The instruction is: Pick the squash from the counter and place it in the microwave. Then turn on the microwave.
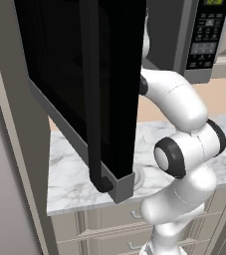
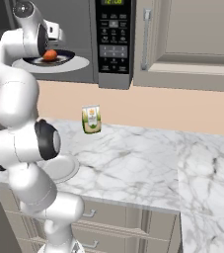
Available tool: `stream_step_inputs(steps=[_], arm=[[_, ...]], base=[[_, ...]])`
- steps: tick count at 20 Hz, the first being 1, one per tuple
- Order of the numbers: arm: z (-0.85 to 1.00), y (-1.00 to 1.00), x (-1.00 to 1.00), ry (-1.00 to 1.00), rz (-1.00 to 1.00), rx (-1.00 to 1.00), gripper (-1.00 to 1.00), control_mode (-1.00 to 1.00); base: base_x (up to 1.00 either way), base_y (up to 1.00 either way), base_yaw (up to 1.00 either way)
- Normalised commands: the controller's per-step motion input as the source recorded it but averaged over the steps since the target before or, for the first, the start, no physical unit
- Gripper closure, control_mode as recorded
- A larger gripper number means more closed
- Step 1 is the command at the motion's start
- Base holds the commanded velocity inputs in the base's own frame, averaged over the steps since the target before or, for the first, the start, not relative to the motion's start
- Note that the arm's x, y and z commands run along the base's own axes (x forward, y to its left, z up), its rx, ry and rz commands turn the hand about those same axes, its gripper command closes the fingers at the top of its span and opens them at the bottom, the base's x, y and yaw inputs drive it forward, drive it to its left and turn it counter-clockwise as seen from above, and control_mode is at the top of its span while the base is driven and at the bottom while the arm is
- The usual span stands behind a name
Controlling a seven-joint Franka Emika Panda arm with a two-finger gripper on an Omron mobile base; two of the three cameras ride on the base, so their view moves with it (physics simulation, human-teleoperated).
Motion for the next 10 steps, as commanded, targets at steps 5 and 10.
stream_step_inputs(steps=[5, 10], arm=[[0.07, -0.1, -0.38, -0.01, 0.0, 0.0, -1.0, -1.0], [0.04, -0.11, -0.44, -0.01, 0.0, 0.0, -1.0, -1.0]], base=[[0.0, 0.0, 0.0], [0.0, 0.0, 0.0]])
